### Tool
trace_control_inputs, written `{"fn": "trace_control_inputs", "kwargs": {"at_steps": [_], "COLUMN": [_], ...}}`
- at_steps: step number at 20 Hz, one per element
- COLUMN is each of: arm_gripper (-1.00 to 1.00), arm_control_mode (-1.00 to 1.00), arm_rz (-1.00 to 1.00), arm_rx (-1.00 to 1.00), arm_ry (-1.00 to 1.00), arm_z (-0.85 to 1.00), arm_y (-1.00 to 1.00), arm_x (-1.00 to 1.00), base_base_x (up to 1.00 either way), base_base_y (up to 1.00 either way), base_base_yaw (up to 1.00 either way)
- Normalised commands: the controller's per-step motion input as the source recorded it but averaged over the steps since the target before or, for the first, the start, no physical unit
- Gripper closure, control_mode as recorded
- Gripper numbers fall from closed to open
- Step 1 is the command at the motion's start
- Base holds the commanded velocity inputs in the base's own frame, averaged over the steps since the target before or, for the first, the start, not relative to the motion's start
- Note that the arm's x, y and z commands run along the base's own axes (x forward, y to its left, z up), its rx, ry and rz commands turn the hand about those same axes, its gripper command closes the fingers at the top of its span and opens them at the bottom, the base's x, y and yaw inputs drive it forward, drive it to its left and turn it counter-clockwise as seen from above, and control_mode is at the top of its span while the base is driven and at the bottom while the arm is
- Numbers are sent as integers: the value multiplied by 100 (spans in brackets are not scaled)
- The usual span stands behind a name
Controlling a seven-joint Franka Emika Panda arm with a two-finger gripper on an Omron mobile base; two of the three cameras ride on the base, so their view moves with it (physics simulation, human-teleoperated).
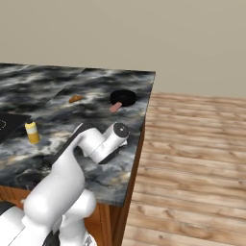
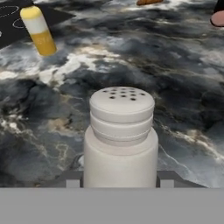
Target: Move the shaker and mustard from the cabinet to the dining counter.
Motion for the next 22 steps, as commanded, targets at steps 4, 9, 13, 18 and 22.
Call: {"fn": "trace_control_inputs", "kwargs": {"at_steps": [4,9,13,18,22], "arm_gripper": [100,100,100,100,100], "arm_control_mode": [-100,-100,-100,-100,-100], "arm_rz": [1,6,11,11,5], "arm_rx": [0,0,0,1,4], "arm_ry": [0,0,0,0,-7], "arm_z": [-38,-33,-24,-7,-7], "arm_y": [0,-4,-13,-21,-17], "arm_x": [0,0,0,0,0], "base_base_x": [0,0,0,0,0], "base_base_y": [0,0,0,0,0], "base_base_yaw": [0,0,0,0,0]}}
